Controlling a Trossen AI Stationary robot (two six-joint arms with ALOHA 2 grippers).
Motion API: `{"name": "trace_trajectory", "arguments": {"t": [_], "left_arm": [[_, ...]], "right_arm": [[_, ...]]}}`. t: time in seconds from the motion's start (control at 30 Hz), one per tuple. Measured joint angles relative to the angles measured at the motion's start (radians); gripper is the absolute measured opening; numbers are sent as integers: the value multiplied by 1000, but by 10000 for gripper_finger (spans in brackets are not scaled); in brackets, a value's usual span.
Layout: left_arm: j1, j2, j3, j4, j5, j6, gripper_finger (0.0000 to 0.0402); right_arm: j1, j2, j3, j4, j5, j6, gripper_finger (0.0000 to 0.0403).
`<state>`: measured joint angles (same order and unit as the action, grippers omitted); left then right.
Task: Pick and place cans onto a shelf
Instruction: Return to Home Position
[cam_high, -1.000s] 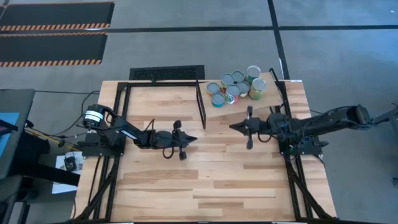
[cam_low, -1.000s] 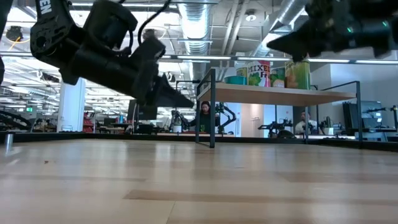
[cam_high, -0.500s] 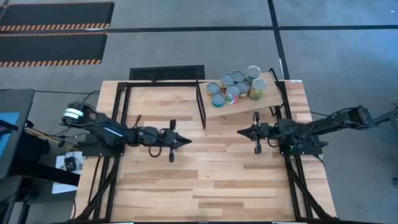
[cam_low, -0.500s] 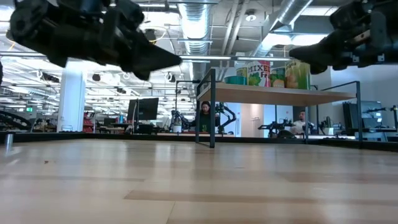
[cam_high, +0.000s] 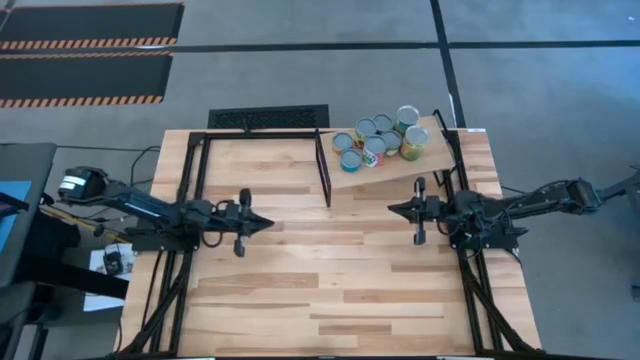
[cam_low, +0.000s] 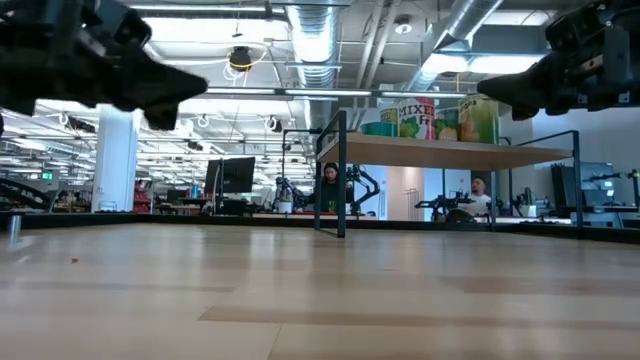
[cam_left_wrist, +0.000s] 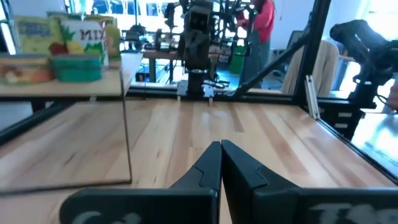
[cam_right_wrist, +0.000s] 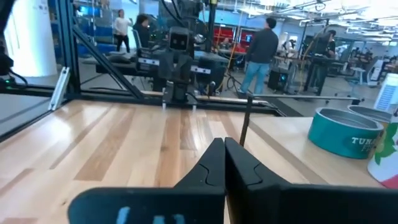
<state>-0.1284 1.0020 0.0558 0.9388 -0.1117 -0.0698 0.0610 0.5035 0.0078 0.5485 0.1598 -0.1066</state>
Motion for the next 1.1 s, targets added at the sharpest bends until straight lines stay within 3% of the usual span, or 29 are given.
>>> {"name": "trace_trajectory", "arguments": {"t": [0.13, 0.33, 0.7, 1.1], "left_arm": [[0, -142, -45, -82, -25, -39, 0], [-1, -395, -44, -349, -46, -53, 0], [0, -989, -44, -881, -110, -54, 0], [-2, -1001, -43, -899, -25, -56, 0]], "right_arm": [[-10, -26, 0, -32, 0, 1, 10], [-32, -55, -1, -61, -1, 2, 12], [-38, -184, -2, -184, 50, 9, 10], [-96, -352, -2, -316, 70, -6, 9]]}}
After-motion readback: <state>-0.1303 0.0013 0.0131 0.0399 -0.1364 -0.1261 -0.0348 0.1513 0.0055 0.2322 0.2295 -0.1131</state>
